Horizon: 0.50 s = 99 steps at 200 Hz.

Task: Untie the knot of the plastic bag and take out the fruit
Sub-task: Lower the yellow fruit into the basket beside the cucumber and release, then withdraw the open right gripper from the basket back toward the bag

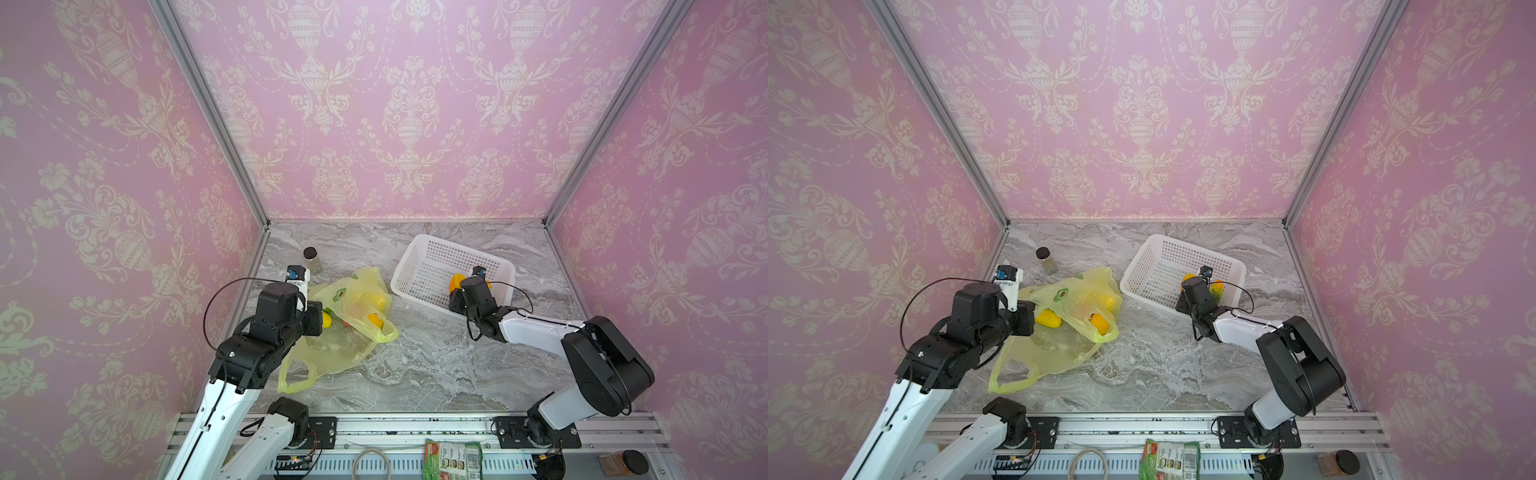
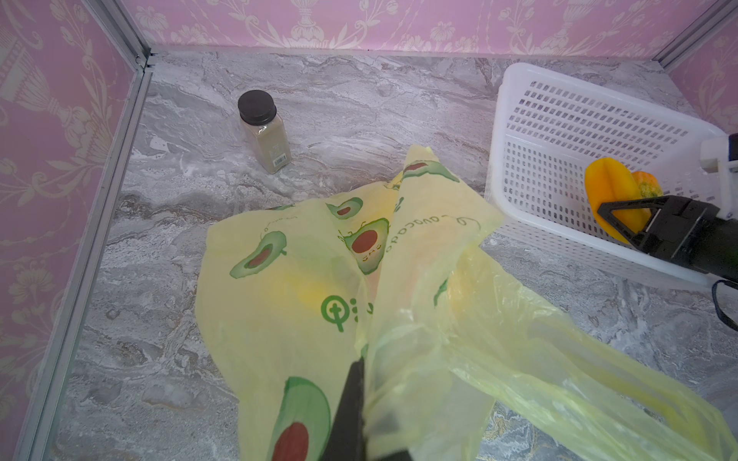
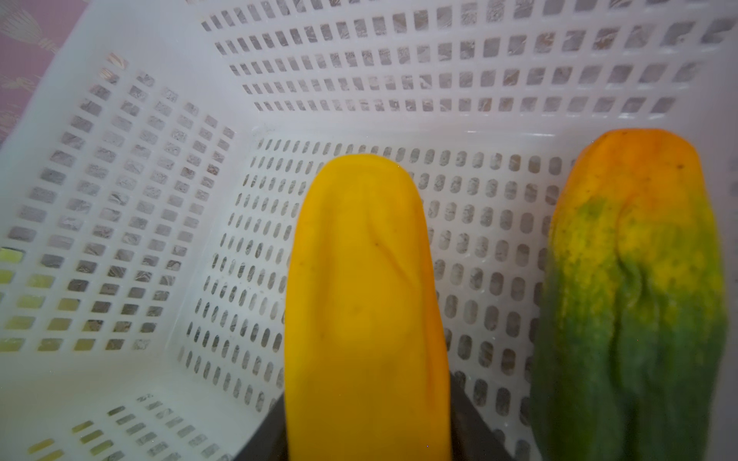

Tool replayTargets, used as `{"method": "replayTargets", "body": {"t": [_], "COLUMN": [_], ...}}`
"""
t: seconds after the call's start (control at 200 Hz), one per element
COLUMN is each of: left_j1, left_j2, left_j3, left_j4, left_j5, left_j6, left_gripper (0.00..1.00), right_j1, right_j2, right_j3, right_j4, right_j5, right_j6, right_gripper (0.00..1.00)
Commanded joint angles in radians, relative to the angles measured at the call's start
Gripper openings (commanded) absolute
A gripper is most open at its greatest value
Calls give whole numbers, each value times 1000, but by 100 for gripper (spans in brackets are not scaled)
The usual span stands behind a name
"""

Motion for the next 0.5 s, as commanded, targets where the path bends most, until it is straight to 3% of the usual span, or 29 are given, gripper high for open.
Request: {"method": "replayTargets", "body": {"t": [0.0, 0.34, 0.49], "left_j1": [4, 4, 4], "left_j2": [-7, -5, 0], "left_j3": [-8, -7, -8], "left_j4": [-1, -2, -3], "left_j5": [5, 9, 6], "left_j6": [-7, -8, -8], "left_gripper": [0, 0, 0], "right_j1": [-5, -16, -9], "right_j2": [-3, -62, -179], "right_j3": [13, 4, -45], "right_j4": [-43, -98, -63], "right_j5": [61, 145, 74], "right_j6": [-13, -51, -96], "right_gripper": [52, 59, 65]}}
